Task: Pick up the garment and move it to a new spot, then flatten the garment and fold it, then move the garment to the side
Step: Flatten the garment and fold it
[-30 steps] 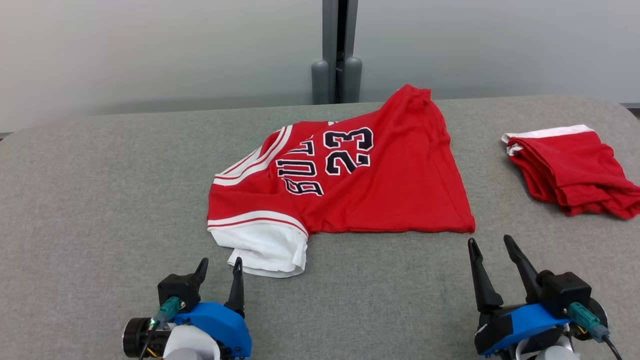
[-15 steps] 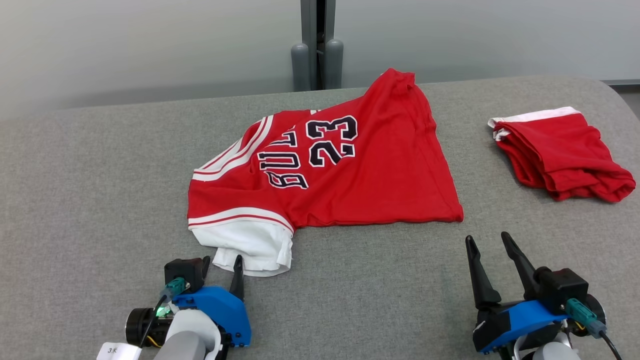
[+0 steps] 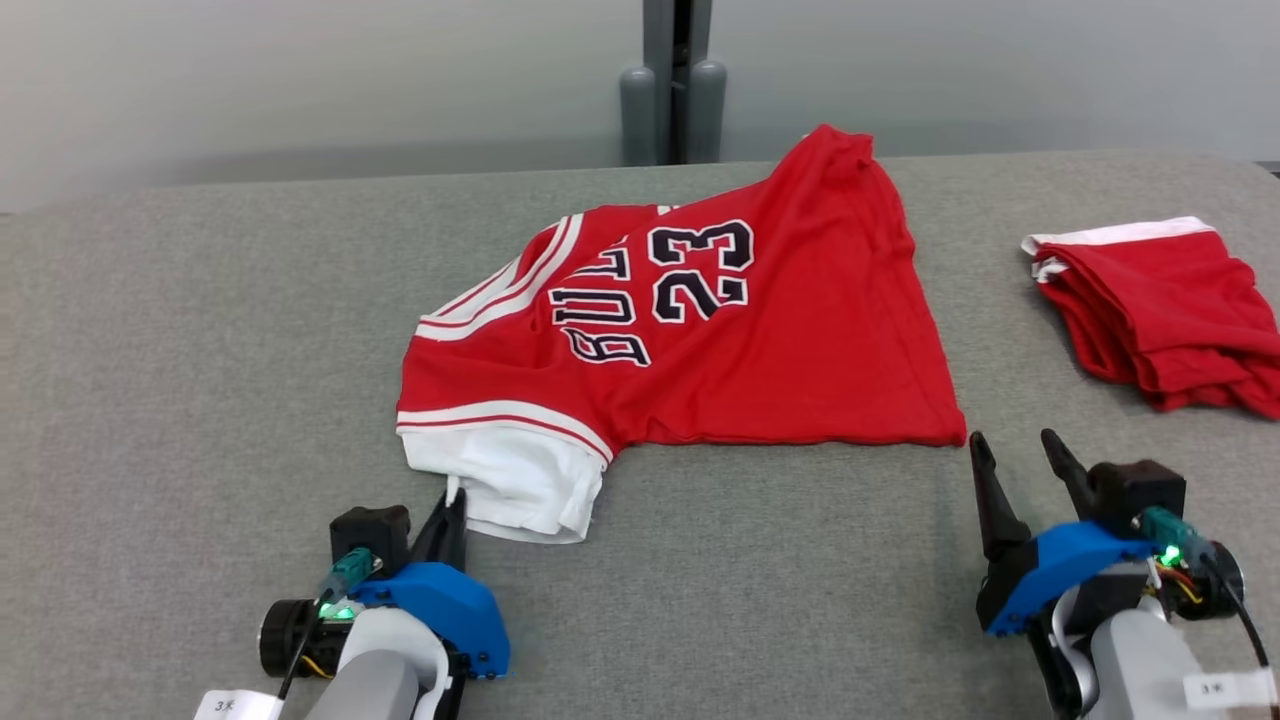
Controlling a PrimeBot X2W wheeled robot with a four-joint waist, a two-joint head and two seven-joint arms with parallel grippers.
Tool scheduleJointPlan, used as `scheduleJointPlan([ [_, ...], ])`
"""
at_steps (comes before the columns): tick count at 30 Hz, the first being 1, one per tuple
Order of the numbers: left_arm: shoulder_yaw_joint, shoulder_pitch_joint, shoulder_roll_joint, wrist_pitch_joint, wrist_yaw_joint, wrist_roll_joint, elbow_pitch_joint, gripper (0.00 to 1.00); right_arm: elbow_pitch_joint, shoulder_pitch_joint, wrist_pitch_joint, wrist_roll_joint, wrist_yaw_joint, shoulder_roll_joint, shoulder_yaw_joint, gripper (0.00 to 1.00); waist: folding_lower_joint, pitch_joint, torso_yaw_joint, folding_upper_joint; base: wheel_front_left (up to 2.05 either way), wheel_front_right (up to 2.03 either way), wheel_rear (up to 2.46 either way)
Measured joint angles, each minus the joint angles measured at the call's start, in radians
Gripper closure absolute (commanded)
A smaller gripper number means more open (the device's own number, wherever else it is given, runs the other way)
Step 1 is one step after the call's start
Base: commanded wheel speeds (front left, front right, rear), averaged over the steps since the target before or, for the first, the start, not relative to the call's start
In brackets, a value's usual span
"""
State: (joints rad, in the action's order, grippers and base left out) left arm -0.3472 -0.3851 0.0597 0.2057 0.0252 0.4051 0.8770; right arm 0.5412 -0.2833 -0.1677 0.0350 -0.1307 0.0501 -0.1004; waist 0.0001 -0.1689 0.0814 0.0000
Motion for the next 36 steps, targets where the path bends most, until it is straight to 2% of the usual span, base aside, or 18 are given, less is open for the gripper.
scheduleJointPlan([
  [12, 0.010, 0.044, 0.022, 0.043, -0.026, 0.002, -0.130, 1.00, 0.297, -0.188, 0.076, -0.051, 0.000, -0.001, -0.102, 0.00, 0.0001, -0.022, -0.081, 0.0000, 0.00, 0.00, 0.00],
  [13, 0.012, 0.049, 0.026, 0.044, -0.029, 0.002, -0.148, 1.00, 0.320, -0.198, 0.080, -0.050, 0.000, 0.000, -0.105, 0.04, 0.0000, -0.024, -0.086, 0.0000, 0.00, 0.00, 0.00],
  [14, 0.013, 0.055, 0.029, 0.044, -0.034, 0.002, -0.164, 1.00, 0.340, -0.208, 0.080, -0.050, 0.000, 0.000, -0.106, 0.17, 0.0000, -0.025, -0.090, 0.0000, 0.00, 0.00, 0.00],
  [16, 0.016, 0.065, 0.036, 0.045, -0.043, 0.001, -0.198, 1.00, 0.375, -0.230, 0.078, -0.039, 0.000, 0.000, -0.110, 0.56, 0.0000, -0.027, -0.095, 0.0000, 0.00, 0.00, 0.00],
  [17, 0.018, 0.070, 0.039, 0.047, -0.046, 0.001, -0.215, 1.00, 0.391, -0.240, 0.077, -0.036, 0.000, 0.001, -0.110, 0.64, 0.0000, -0.028, -0.097, 0.0000, 0.00, 0.00, 0.00],
  [18, 0.018, 0.075, 0.042, 0.047, -0.048, 0.001, -0.232, 1.00, 0.407, -0.248, 0.072, -0.035, 0.000, 0.002, -0.109, 0.79, 0.0000, -0.028, -0.098, 0.0000, 0.00, 0.00, 0.00],
  [19, 0.019, 0.080, 0.046, 0.047, -0.052, 0.001, -0.249, 1.00, 0.419, -0.253, 0.068, -0.031, 0.000, 0.002, -0.108, 1.00, 0.0000, -0.028, -0.098, 0.0000, 0.00, 0.00, 0.00],
  [23, 0.027, 0.094, 0.060, 0.047, -0.058, 0.009, -0.323, 1.00, 0.456, -0.279, 0.022, 0.029, 0.000, 0.000, -0.073, 1.00, 0.0000, -0.025, -0.095, 0.0000, 0.00, 0.00, 0.00],
  [28, 0.047, 0.096, 0.067, 0.029, -0.033, 0.053, -0.432, 1.00, 0.441, -0.321, -0.041, 0.130, 0.000, -0.001, -0.033, 1.00, 0.0000, -0.006, -0.079, 0.0000, 0.00, 0.00, 0.00],
  [32, 0.068, 0.096, 0.072, 0.003, -0.024, 0.091, -0.546, 1.00, 0.376, -0.335, -0.063, 0.209, 0.000, -0.001, 0.005, 1.00, -0.0001, 0.024, -0.064, 0.0000, 0.00, 0.00, 0.00],
  [36, 0.088, 0.095, 0.088, -0.035, -0.018, 0.130, -0.681, 1.00, 0.248, -0.329, -0.071, 0.257, 0.000, 0.001, 0.033, 1.00, -0.0001, 0.063, -0.050, 0.0000, 0.00, 0.00, 0.00],
])
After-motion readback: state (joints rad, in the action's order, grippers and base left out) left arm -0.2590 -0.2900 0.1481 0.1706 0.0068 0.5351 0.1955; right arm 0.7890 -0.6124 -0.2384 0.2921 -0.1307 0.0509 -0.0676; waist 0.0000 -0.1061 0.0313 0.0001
